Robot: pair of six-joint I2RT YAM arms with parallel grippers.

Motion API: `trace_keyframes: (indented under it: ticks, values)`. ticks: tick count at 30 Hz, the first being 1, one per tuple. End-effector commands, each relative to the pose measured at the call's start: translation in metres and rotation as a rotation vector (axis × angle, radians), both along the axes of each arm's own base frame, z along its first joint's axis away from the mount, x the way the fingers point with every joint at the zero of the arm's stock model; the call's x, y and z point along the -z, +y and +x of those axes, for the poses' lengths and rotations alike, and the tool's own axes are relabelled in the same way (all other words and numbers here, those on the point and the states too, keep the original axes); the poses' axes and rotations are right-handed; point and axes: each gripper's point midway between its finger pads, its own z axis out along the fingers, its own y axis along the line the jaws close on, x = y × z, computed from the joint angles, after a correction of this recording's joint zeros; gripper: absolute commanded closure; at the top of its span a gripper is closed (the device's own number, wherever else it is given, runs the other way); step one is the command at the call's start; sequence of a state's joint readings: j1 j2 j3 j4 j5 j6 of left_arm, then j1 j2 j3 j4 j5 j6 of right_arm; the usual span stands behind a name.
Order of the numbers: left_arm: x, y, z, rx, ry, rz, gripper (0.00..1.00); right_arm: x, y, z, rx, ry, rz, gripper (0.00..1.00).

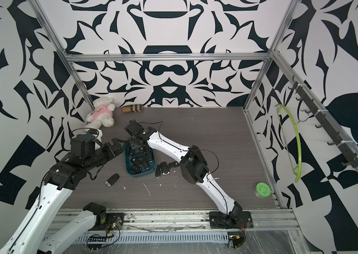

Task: Place the car key into the storage box
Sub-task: Place the car key in the storage box.

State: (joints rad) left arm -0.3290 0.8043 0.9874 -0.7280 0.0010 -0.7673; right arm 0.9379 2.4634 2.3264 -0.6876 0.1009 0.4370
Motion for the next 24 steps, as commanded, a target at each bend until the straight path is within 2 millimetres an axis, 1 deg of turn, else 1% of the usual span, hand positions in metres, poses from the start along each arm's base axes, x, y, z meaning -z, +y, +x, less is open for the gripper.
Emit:
trace_keyframes:
  ticks: [1,2,3,10,17,22,24]
  values:
    - [0.009,0.008,-0.008,-0.016,0.033,0.03,0.01,-0.032,0.013,0.007,0.02,-0.033,0.097,0.64]
    - [0.008,0.008,-0.009,-0.017,0.032,0.032,0.01,-0.018,0.015,0.008,0.021,-0.022,0.086,0.64]
    - [0.008,0.008,-0.009,-0.017,0.031,0.032,0.01,-0.014,0.017,0.01,0.026,-0.023,0.091,0.64]
    - [0.008,0.007,-0.008,-0.014,0.035,0.031,0.01,0.003,0.028,0.016,0.042,-0.011,0.129,0.64]
    - [0.009,0.009,-0.009,-0.015,0.041,0.042,0.01,0.013,0.037,0.013,0.031,0.015,0.157,0.64]
    - [0.011,0.007,-0.007,-0.014,0.044,0.038,0.01,0.027,0.035,0.012,0.034,0.033,0.135,0.63]
    - [0.011,0.007,-0.007,-0.012,0.045,0.037,0.01,0.033,0.031,0.012,0.04,0.033,0.11,0.63]
